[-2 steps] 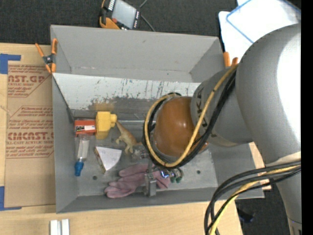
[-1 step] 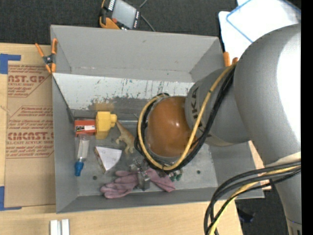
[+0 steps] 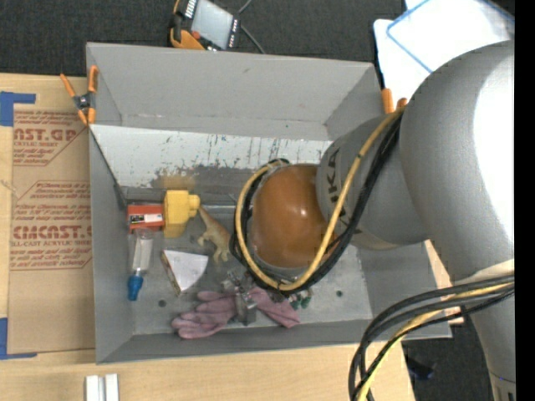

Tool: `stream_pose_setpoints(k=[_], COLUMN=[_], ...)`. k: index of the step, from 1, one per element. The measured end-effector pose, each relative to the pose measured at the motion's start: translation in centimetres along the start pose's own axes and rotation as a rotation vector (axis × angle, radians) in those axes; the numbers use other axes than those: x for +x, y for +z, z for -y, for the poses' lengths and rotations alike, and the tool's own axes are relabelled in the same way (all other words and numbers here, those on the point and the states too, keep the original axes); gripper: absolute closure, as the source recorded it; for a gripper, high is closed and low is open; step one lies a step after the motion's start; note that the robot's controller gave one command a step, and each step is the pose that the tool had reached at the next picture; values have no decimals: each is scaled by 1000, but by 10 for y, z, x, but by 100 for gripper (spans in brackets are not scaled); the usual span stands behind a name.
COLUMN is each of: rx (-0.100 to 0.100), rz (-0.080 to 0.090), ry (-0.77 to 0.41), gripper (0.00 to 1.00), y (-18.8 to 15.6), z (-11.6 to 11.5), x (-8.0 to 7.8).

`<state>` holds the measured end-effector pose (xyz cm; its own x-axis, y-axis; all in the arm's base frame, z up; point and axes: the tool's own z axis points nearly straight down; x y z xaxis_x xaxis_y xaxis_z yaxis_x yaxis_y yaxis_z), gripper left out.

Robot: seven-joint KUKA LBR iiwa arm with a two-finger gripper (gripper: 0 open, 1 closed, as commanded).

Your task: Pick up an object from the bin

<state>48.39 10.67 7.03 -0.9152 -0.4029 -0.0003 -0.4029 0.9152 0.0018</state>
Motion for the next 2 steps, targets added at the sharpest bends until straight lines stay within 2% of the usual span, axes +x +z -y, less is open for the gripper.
stream_pose_setpoints(k=[1,2], rx=[-1,0], rz=[-6,0], ry=[1,0], gripper=[100,100], y=[-26,-44], z=[-1,-1], x=[2,0])
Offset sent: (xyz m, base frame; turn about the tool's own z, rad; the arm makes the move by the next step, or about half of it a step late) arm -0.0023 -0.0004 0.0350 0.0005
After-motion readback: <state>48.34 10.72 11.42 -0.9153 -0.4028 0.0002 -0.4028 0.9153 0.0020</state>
